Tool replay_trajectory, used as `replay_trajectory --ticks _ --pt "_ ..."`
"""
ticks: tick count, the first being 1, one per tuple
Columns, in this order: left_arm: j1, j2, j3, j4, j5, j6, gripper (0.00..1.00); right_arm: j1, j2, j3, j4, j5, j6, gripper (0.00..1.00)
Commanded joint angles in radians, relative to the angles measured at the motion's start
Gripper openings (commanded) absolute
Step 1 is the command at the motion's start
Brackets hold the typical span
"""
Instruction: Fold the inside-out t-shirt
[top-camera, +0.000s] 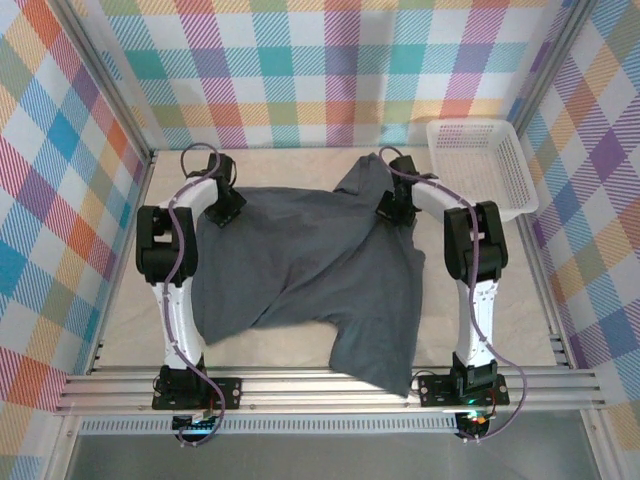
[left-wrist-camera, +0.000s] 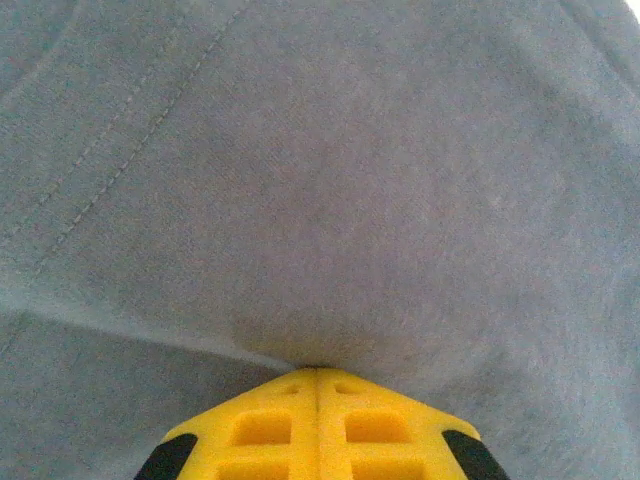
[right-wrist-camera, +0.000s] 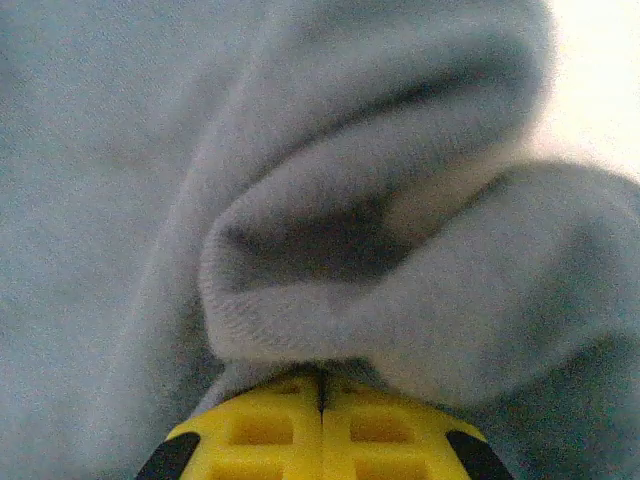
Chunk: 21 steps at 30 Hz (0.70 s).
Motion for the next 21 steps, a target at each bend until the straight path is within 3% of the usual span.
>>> replay_trajectory --ticks 1,7,12,15,21 --pt "0.02 0.116 0.082 -0.044 0.016 -0.041 0.0 0.005 0.094 0.074 -0.015 0.013 0.015 0.0" --pt "0.066 0.25 0.354 0.013 0.084 -0.012 0.0 -0.005 0.239 0.425 -0.115 0.012 -0.065 0.0" --pt "0.097 0.158 0.469 0.052 0.161 0.035 0.01 -0.006 0.181 0.65 -0.236 -0.055 -0.155 0.0" --pt "0.098 -0.021 0.37 0.077 0.194 0.051 0.1 -0.005 0.004 0.55 -0.242 -0.064 -0.194 0.03" --pt "0.073 -0.494 -0.077 0.171 0.213 0.04 0.17 -0.005 -0.559 -0.089 -0.111 -0.033 -0.112 0.09"
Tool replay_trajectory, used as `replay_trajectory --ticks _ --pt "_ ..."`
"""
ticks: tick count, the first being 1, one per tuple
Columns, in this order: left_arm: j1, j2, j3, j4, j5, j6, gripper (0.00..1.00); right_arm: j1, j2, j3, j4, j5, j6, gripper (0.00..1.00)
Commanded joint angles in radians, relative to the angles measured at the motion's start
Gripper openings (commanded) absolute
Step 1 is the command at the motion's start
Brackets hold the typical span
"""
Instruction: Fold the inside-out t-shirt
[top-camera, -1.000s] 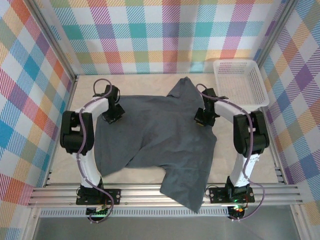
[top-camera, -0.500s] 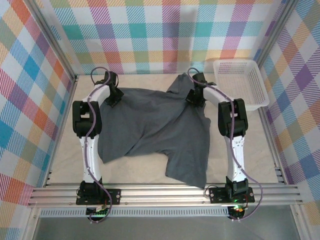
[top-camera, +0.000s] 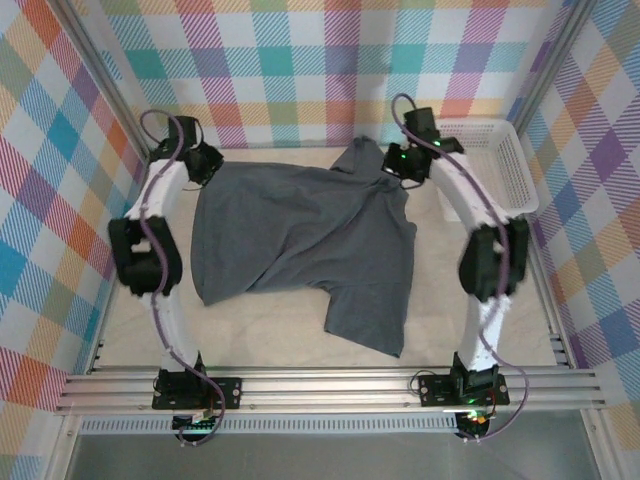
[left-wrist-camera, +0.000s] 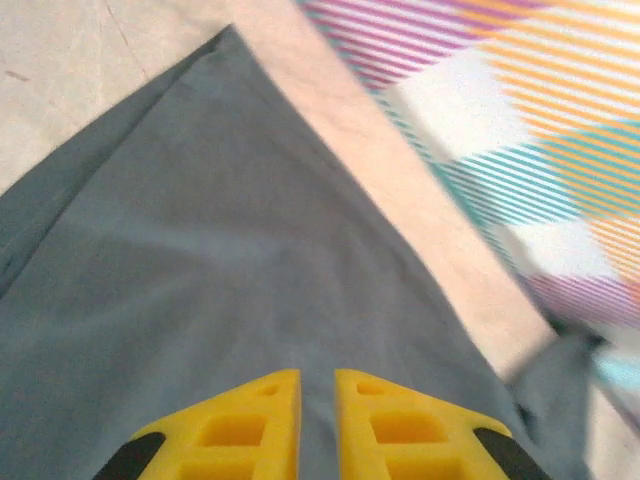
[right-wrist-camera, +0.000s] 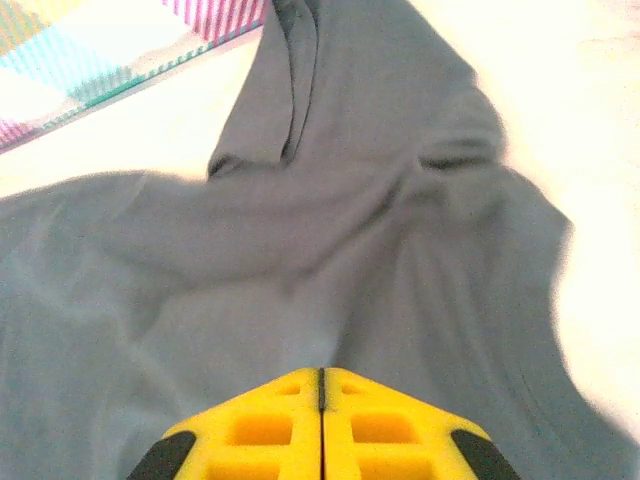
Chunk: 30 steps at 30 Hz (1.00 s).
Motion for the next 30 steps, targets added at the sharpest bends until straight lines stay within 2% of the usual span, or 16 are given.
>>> replay_trajectory --ticks 1,5,9,11,13,16,20,23,30 --pt "-0.032 -0.298 -0.211 0.058 0.022 0.015 0.18 -0.003 -0.33 -0.355 0.057 0.006 0.081 0.1" --pt "-0.118 -0.574 -0.495 0.06 -0.022 0.068 0.2 -0.001 -0.703 -0.835 0.063 -0.028 0.261 0.18" --pt "-0.208 -0.723 -0.652 -0.002 -0.08 0.165 0.26 0.047 -0.865 -1.01 -0.207 -0.078 0.365 0.25" --pt "-0.23 -0.756 -0.698 -0.048 -0.096 0.223 0.29 0.113 -0.876 -1.048 -0.337 -0.082 0.398 0.28" --pt "-0.232 -0.776 -0.73 -0.074 -0.101 0.248 0.32 0.177 -0.874 -1.082 -0.377 -0.093 0.429 0.31" --pt "-0.232 -0.786 -0.766 -0.068 -0.101 0.256 0.35 0.295 -0.842 -1.131 -0.336 -0.121 0.516 0.35" --pt "-0.232 -0.761 -0.762 -0.076 -0.119 0.238 0.37 0.452 -0.771 -1.157 -0.243 -0.085 0.64 0.37" --pt "-0.232 -0.73 -0.744 -0.085 -0.131 0.23 0.36 0.5 -0.727 -1.163 -0.253 -0.025 0.67 0.37" --pt "-0.232 -0.699 -0.712 -0.092 -0.15 0.227 0.37 0.572 -0.614 -1.173 -0.164 -0.051 0.692 0.36"
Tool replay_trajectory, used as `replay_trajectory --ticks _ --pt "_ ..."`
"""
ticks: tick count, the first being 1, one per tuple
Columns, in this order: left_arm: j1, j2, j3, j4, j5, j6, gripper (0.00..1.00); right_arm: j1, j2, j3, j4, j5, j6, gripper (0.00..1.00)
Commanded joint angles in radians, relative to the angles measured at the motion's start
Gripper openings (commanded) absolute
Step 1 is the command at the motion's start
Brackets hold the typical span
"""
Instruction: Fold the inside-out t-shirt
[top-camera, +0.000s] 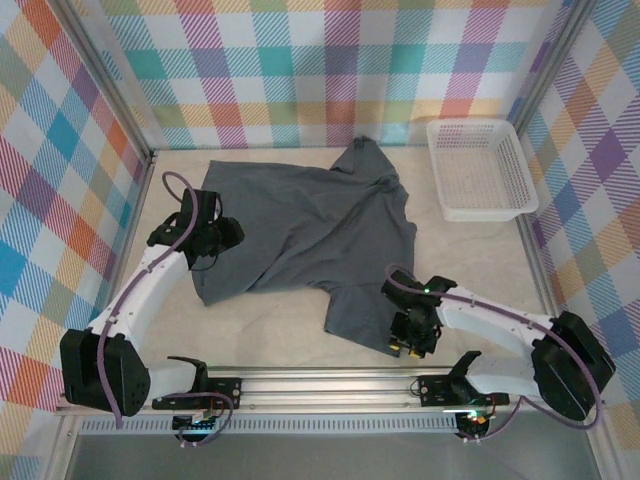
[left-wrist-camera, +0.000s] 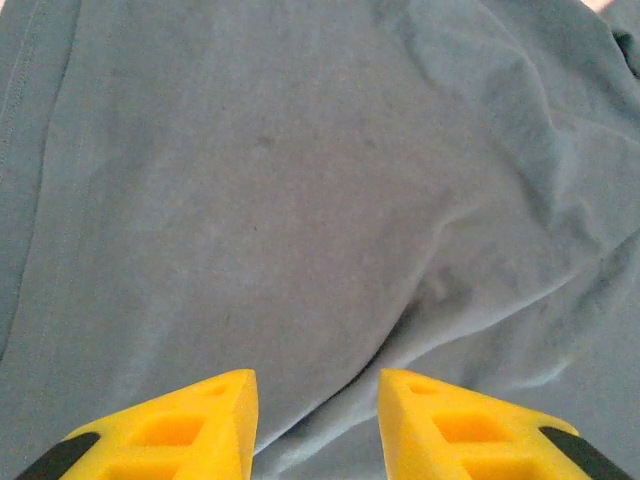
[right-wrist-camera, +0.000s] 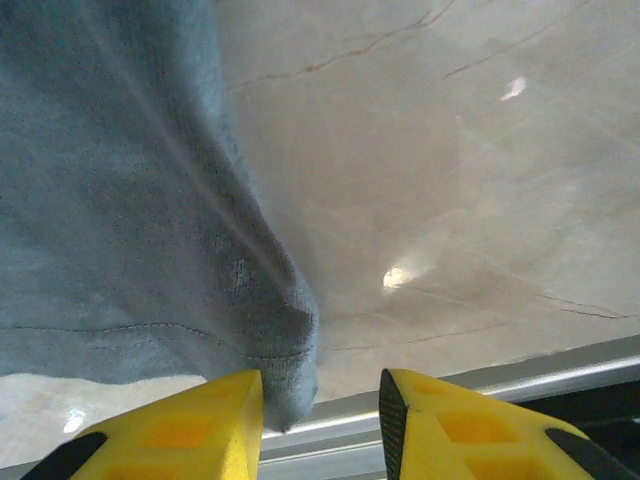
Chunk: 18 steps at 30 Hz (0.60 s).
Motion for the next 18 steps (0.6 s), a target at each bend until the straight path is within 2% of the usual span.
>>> replay_trajectory --ticks 1,6,7,9,11,12,18 --pt "-0.003 -0.001 0.041 -0.018 -0.031 0.013 0.37 0.038 0.056 -0.009 0.059 -0.002 0.055 0.36" --pt "0.0 -0.024 0.004 -0.019 -0.092 0.007 0.48 0.079 0.15 -0.017 0.119 0.015 0.072 0.35" --pt "0.0 -0.028 -0.001 -0.032 -0.116 -0.007 0.5 0.085 0.164 -0.016 0.122 0.027 0.077 0.32" --pt "0.002 -0.03 -0.005 -0.073 -0.17 -0.044 0.51 0.088 0.167 -0.005 0.105 0.051 0.075 0.18" --pt "0.003 -0.032 -0.003 -0.142 -0.211 -0.08 0.51 0.087 0.124 0.037 0.037 0.118 0.061 0.03" --pt "0.003 -0.035 -0.003 -0.173 -0.219 -0.091 0.51 0.085 0.095 0.066 -0.012 0.162 0.057 0.0" --pt "0.001 0.002 -0.023 -0.387 -0.26 -0.197 0.47 0.009 -0.143 0.311 -0.248 0.463 -0.059 0.0"
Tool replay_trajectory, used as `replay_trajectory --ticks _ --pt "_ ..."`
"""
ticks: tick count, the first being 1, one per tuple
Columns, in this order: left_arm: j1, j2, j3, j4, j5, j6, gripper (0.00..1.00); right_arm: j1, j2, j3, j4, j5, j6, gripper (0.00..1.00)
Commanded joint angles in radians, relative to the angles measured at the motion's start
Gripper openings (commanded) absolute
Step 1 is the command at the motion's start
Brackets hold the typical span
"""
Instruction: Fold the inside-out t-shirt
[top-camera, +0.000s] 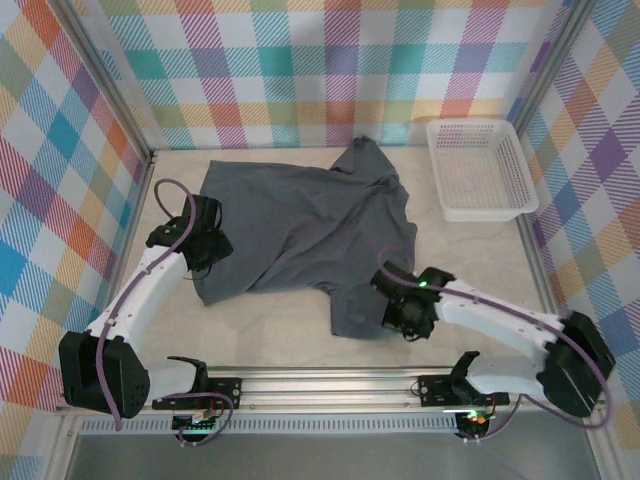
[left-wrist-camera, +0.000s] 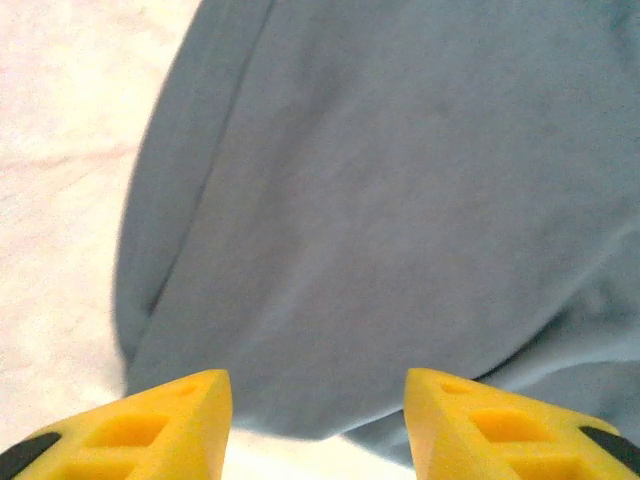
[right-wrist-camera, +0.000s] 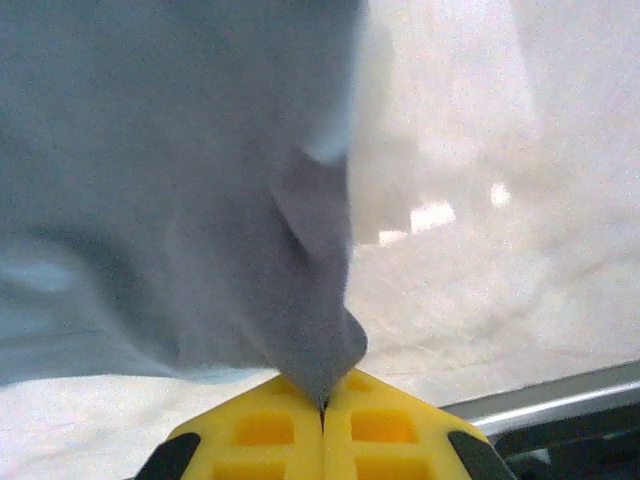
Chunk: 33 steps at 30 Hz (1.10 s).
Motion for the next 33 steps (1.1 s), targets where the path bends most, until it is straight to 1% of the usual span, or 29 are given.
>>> replay_trajectory --ticks 1,2,4,7,9,13,16,18,19,22,28,33 --pt "0.002 0.034 -0.026 -0.199 -0.089 -0.09 0.46 -0.058 -0.111 0.138 -0.162 0.241 -0.09 0.0" --pt "0.002 0.053 -0.032 -0.228 -0.124 -0.116 0.44 -0.088 -0.133 0.172 -0.178 0.276 -0.115 0.0" --pt "0.002 0.08 -0.052 -0.255 -0.15 -0.146 0.42 -0.135 -0.157 0.199 -0.163 0.291 -0.16 0.0" --pt "0.002 0.083 -0.11 -0.208 -0.079 -0.166 0.42 -0.204 -0.169 0.204 -0.074 0.226 -0.25 0.0" --pt "0.002 0.091 -0.147 -0.164 -0.049 -0.177 0.45 -0.221 -0.155 0.207 -0.049 0.209 -0.268 0.0" --pt "0.002 0.158 -0.179 -0.057 -0.068 -0.161 0.51 -0.237 -0.124 0.201 -0.002 0.162 -0.298 0.0" --pt "0.003 0.229 -0.173 -0.006 -0.047 -0.153 0.52 -0.25 -0.113 0.209 0.002 0.137 -0.321 0.0" --pt "0.003 0.251 -0.182 0.032 -0.028 -0.165 0.51 -0.257 -0.114 0.216 -0.011 0.136 -0.337 0.0" --pt "0.003 0.256 -0.192 0.057 -0.015 -0.178 0.49 -0.263 -0.116 0.22 -0.02 0.134 -0.346 0.0" --pt "0.003 0.256 -0.205 0.086 0.008 -0.208 0.36 -0.28 -0.127 0.226 -0.041 0.126 -0.367 0.0" --pt "0.003 0.194 -0.201 0.062 -0.03 -0.225 0.22 -0.298 -0.138 0.224 -0.059 0.109 -0.385 0.0" --pt "0.005 0.164 -0.188 0.058 -0.048 -0.217 0.0 -0.309 -0.132 0.222 -0.04 0.077 -0.394 0.0"
